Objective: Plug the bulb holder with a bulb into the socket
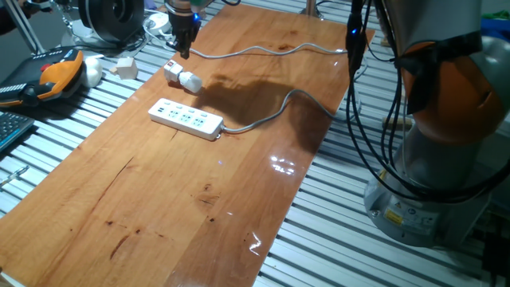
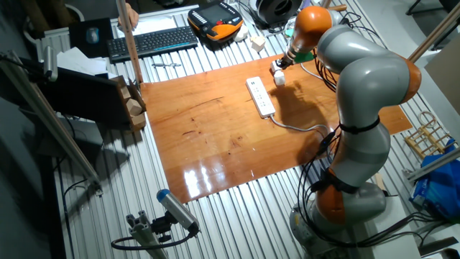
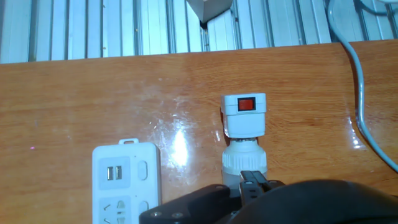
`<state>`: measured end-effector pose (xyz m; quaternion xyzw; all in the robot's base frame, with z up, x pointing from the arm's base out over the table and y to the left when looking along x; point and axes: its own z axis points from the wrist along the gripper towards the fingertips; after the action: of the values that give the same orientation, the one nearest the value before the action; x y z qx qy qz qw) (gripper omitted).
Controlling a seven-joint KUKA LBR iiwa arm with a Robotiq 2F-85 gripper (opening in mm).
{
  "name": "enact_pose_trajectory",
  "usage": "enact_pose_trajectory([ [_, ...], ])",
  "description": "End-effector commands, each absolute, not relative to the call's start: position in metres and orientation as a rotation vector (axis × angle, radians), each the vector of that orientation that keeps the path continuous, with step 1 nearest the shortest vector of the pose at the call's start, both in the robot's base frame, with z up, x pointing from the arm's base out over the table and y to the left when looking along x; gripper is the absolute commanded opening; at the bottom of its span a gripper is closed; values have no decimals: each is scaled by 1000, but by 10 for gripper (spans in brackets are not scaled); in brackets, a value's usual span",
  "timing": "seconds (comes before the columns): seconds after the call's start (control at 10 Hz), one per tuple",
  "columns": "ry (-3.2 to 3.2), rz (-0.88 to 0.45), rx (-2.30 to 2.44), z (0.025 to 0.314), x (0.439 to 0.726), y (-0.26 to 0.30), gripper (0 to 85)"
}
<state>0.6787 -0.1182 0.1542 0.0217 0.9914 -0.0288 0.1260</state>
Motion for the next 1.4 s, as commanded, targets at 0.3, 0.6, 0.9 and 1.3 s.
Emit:
enact_pose_trajectory([
  [0.3, 2916, -37, 59, 154, 679, -118, 0],
  [0.6, 2920, -90, 120, 154, 679, -118, 0],
  [0.9, 2920, -71, 136, 154, 679, -118, 0],
  [1.3, 2908, -66, 108, 154, 679, -118, 0],
])
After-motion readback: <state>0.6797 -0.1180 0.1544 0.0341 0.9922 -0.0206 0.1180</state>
